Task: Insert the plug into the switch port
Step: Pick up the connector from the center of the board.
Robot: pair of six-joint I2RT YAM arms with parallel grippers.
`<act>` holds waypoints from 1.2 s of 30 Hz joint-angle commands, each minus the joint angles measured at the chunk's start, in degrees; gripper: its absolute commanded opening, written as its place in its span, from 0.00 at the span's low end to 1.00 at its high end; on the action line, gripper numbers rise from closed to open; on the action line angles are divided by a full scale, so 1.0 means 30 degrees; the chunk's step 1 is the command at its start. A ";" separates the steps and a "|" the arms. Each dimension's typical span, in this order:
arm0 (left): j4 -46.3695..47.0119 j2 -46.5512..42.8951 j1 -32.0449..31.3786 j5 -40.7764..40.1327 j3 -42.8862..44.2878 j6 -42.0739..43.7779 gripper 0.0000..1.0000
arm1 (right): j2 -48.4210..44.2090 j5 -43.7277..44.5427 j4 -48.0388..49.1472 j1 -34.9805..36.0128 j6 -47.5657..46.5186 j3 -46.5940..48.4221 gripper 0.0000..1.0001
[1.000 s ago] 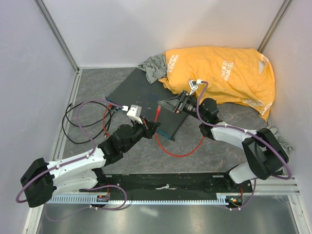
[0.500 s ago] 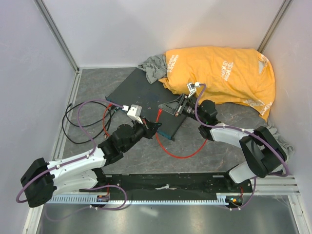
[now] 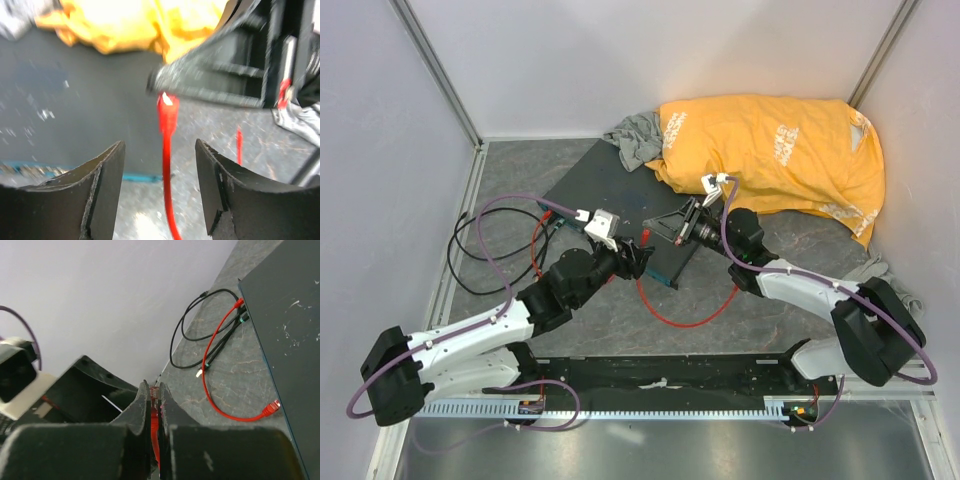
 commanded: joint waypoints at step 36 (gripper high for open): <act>0.3074 0.1692 -0.0342 -0.0107 0.0039 0.5533 0.04 | -0.1226 0.3959 -0.2477 0.1814 -0.0165 -0.0172 0.00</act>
